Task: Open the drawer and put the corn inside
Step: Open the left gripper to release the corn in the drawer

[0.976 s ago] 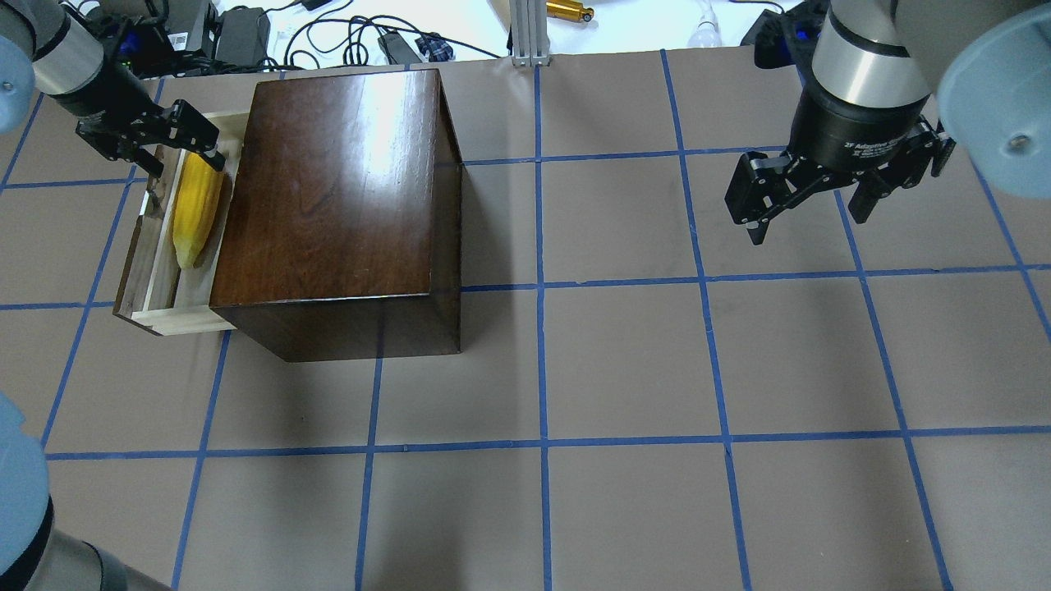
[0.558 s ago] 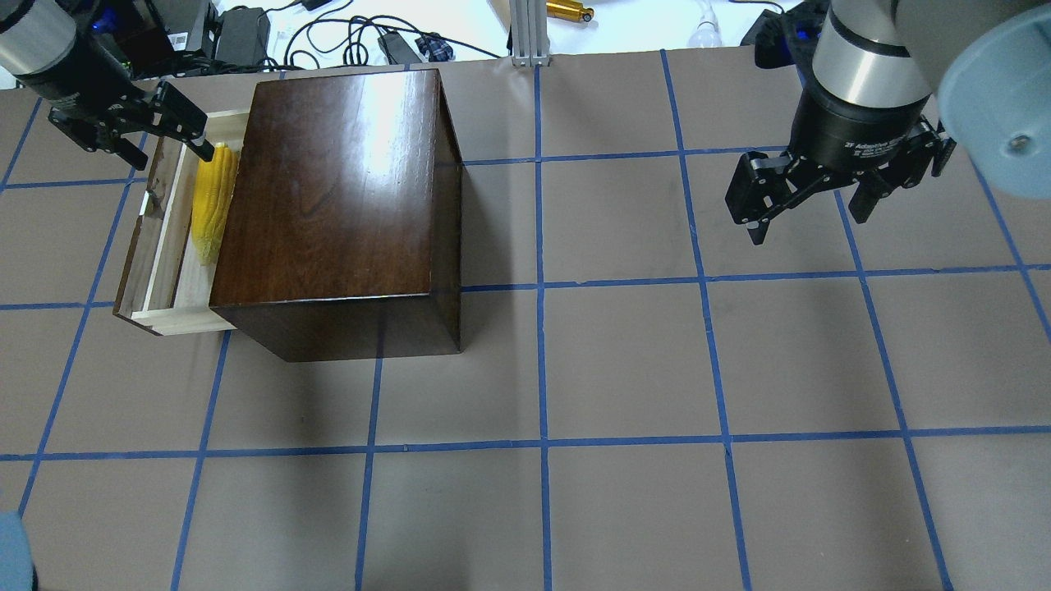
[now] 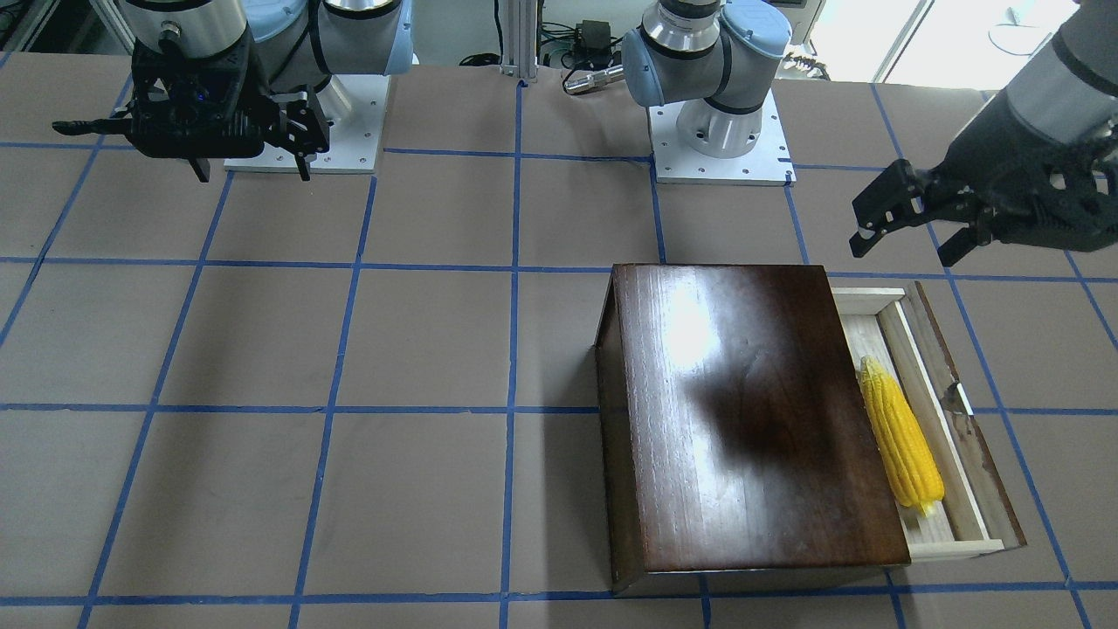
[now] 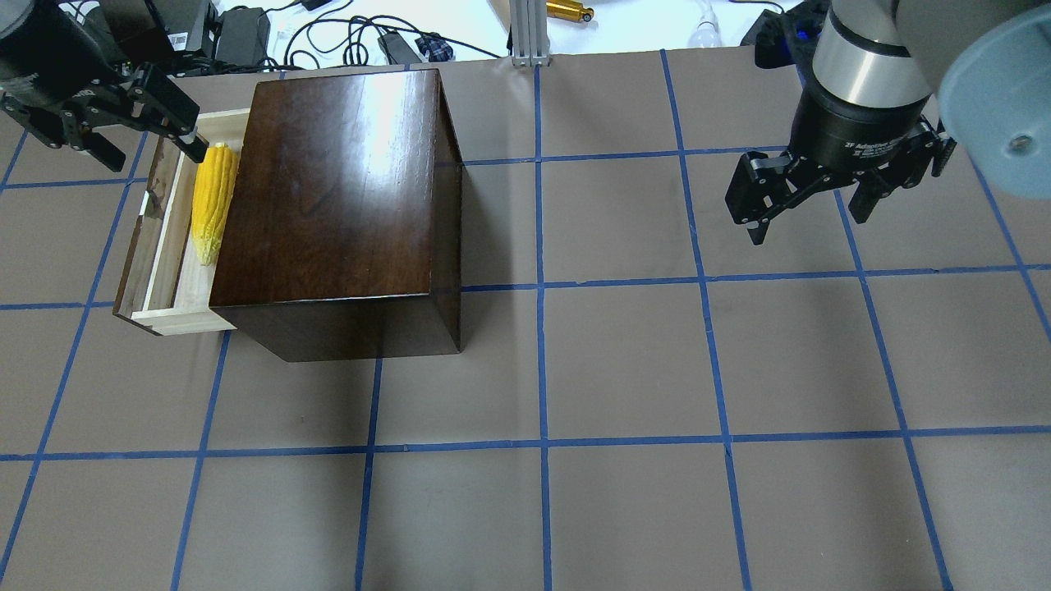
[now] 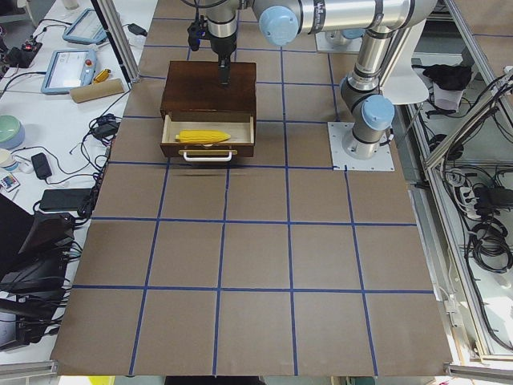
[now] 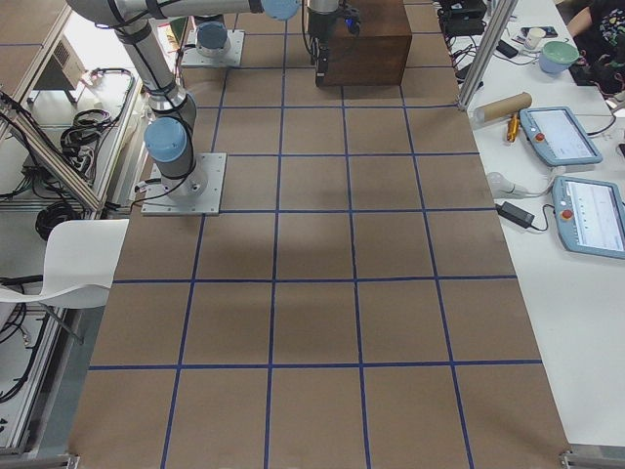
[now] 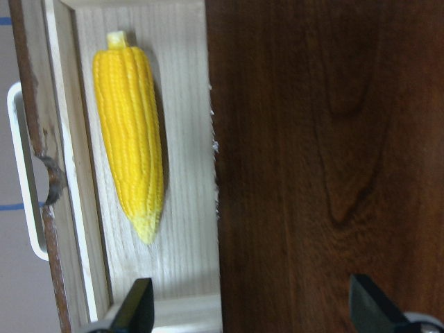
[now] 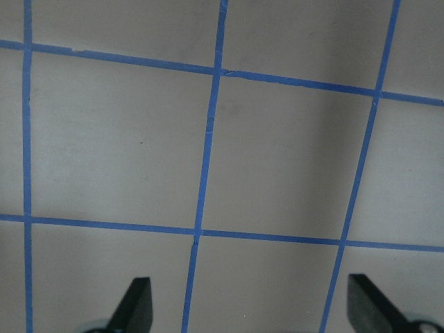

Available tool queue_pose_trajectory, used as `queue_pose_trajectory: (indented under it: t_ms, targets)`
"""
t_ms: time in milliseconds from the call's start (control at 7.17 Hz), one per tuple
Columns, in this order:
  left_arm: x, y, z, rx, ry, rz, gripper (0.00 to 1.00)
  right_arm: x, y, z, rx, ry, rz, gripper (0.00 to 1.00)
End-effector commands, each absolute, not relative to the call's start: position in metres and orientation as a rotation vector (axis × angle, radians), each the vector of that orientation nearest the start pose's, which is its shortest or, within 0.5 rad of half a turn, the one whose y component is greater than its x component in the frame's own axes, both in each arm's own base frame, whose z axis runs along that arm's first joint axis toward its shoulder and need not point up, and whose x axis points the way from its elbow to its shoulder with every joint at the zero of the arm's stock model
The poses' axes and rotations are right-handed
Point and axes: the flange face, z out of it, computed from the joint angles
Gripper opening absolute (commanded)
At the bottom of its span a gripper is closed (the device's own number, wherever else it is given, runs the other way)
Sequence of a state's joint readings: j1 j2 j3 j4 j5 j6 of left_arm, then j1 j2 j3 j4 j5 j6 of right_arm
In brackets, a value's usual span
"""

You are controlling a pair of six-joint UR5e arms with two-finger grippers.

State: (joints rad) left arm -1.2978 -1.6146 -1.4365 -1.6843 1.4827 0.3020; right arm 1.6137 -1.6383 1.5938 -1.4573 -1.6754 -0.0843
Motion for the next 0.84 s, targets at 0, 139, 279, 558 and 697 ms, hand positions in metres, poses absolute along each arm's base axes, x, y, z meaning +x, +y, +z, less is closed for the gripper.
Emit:
queue_pose_trajectory:
  t_ms: [0,139,279,558,697]
  targets:
    - [-0.038,-0.505,0.538,0.146,3.213,-0.010,1.00,0.142,-0.451,0.498,-0.212,3.235,0.118,1.00]
    - [-0.064,-0.503,0.534,0.132,3.202,0.015,1.00,0.142,-0.451,0.498,-0.212,3.235,0.118,1.00]
    - [-0.097,-0.503,0.528,0.104,3.194,0.042,1.00,0.142,-0.450,0.498,-0.212,3.235,0.115,1.00]
    - [-0.154,-0.496,0.524,0.031,3.181,0.033,1.00,0.142,-0.450,0.498,-0.212,3.235,0.115,1.00]
    - [-0.156,-0.497,0.524,0.024,3.177,0.009,1.00,0.142,-0.451,0.498,-0.212,3.235,0.118,1.00]
